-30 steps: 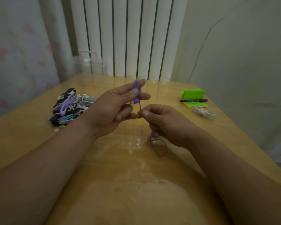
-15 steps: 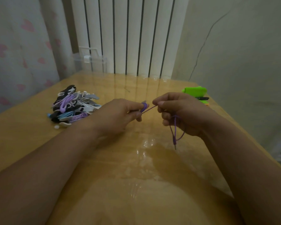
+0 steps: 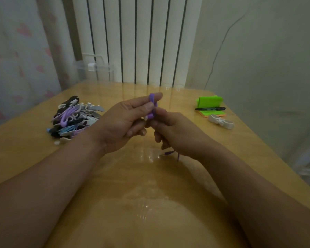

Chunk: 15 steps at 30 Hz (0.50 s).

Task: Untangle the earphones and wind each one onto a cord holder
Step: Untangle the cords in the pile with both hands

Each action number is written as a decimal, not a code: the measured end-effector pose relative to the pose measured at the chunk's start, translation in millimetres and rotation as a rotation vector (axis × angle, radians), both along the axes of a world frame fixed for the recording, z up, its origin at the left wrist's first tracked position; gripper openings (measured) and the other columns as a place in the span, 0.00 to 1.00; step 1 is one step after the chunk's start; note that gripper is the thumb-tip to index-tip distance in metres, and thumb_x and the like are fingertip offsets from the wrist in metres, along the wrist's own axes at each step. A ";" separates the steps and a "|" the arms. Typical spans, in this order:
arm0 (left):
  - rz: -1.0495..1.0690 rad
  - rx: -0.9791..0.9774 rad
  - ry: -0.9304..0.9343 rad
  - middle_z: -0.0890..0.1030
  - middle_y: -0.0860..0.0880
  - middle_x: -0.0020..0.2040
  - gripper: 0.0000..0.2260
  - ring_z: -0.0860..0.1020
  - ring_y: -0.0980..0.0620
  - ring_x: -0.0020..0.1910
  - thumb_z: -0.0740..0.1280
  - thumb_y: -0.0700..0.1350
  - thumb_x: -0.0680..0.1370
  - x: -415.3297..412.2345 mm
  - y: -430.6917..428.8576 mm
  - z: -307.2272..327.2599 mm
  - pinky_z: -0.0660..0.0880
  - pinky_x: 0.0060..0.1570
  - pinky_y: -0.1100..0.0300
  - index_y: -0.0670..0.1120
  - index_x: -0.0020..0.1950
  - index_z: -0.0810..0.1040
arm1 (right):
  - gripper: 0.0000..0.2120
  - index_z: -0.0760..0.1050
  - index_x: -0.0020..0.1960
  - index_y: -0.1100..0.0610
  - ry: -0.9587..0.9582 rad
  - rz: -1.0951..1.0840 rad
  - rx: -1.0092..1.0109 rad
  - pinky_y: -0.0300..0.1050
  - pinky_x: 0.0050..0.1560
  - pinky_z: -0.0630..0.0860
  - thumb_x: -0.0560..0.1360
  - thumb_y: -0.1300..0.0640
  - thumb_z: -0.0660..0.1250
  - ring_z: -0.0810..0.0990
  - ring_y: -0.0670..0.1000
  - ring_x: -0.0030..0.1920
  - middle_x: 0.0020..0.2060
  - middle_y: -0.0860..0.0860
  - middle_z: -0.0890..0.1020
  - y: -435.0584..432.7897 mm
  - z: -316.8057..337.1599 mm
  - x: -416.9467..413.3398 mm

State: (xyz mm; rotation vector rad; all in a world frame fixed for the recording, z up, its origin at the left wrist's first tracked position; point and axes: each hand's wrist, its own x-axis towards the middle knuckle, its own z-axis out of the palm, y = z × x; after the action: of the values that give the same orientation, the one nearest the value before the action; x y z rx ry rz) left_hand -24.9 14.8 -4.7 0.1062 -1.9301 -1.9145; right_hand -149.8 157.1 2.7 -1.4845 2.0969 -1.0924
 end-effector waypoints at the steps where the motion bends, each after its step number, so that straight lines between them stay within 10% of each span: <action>1: 0.052 -0.045 0.001 0.84 0.44 0.56 0.16 0.64 0.56 0.25 0.61 0.45 0.86 -2.8 2.6 -2.2 0.74 0.35 0.60 0.53 0.72 0.78 | 0.11 0.80 0.59 0.50 0.019 0.008 0.042 0.43 0.39 0.79 0.87 0.52 0.59 0.77 0.46 0.35 0.37 0.50 0.80 -0.9 -0.4 2.4; 7: 0.416 -0.631 -0.062 0.86 0.59 0.53 0.14 0.81 0.66 0.54 0.65 0.45 0.85 -6.2 -2.5 -9.1 0.75 0.40 0.70 0.59 0.69 0.78 | 0.12 0.83 0.58 0.50 0.176 -0.055 0.105 0.41 0.41 0.75 0.86 0.49 0.61 0.78 0.43 0.39 0.40 0.43 0.79 3.8 9.4 -6.8; 15: 0.008 -0.781 -0.342 0.85 0.56 0.53 0.11 0.81 0.60 0.46 0.63 0.47 0.86 2.3 1.4 -0.3 0.77 0.39 0.57 0.50 0.57 0.86 | 0.07 0.82 0.53 0.52 0.037 -0.108 -0.196 0.40 0.36 0.71 0.82 0.50 0.68 0.74 0.39 0.31 0.32 0.42 0.78 17.3 18.3 -36.6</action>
State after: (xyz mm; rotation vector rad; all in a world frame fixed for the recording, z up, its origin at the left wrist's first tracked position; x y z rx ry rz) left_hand -22.6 16.2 -4.9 0.2156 -2.7519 -1.0594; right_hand -186.4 174.4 20.9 -1.5022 2.1700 -1.3553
